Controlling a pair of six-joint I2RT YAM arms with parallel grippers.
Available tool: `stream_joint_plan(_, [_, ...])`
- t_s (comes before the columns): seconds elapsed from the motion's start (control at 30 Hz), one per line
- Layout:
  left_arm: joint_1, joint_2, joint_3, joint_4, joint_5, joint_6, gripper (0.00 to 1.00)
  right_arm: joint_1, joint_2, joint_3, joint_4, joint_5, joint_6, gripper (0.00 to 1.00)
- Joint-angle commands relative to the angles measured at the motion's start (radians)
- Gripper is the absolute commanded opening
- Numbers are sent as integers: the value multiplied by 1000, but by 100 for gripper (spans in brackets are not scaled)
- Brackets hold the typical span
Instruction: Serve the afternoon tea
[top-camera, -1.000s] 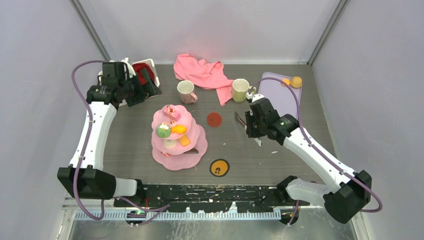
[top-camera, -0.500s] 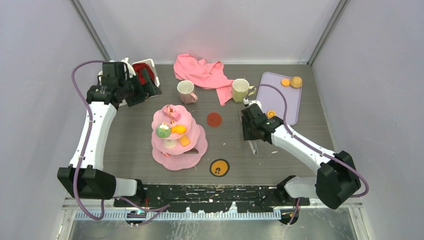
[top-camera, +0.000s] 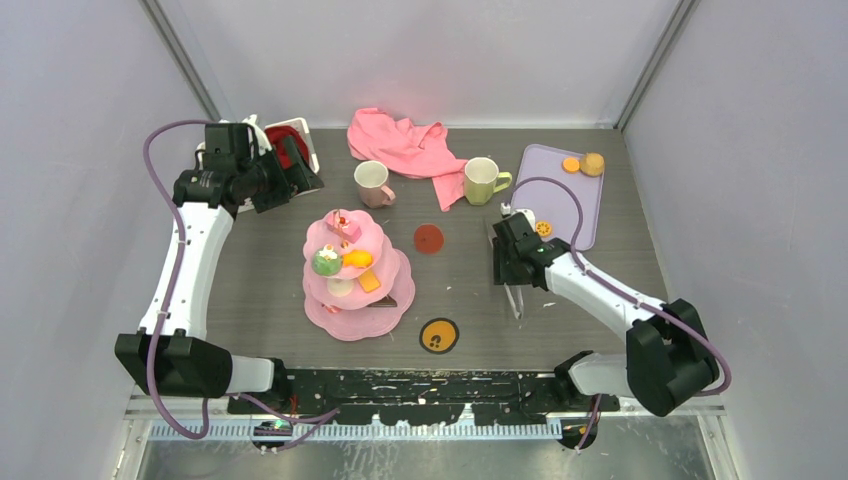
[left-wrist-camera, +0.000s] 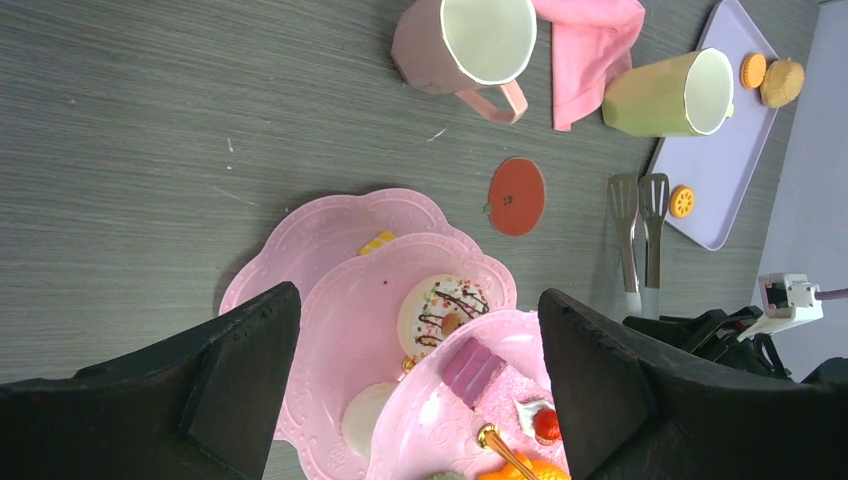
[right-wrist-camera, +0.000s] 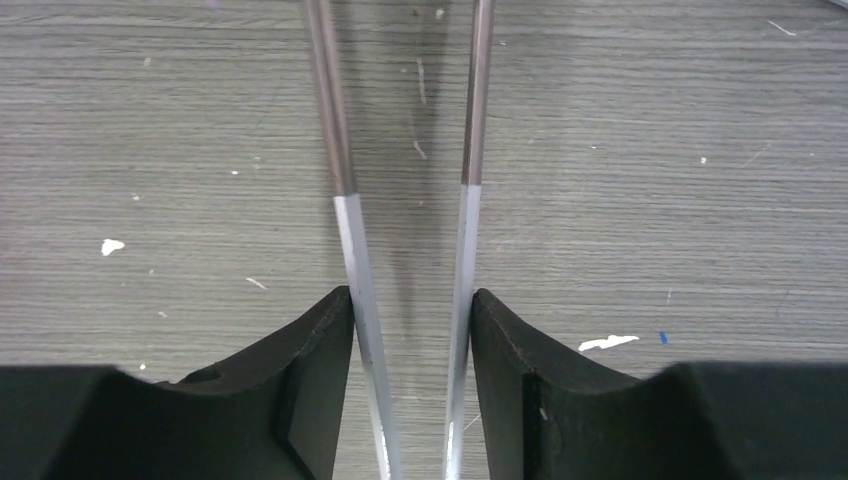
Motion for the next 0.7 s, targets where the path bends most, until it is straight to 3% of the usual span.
stream_joint_plan(0.0, [4, -4, 41, 23, 9, -4, 88, -41, -9, -20, 59, 18, 2, 52])
stream_joint_plan(0.33, [4, -9, 38, 17, 7, 4, 88, -75, 92, -22, 112, -21, -22, 60])
stream_joint_plan(0.67, [3, -14, 37, 19, 3, 1, 88, -76, 15, 61, 57, -6, -47, 73])
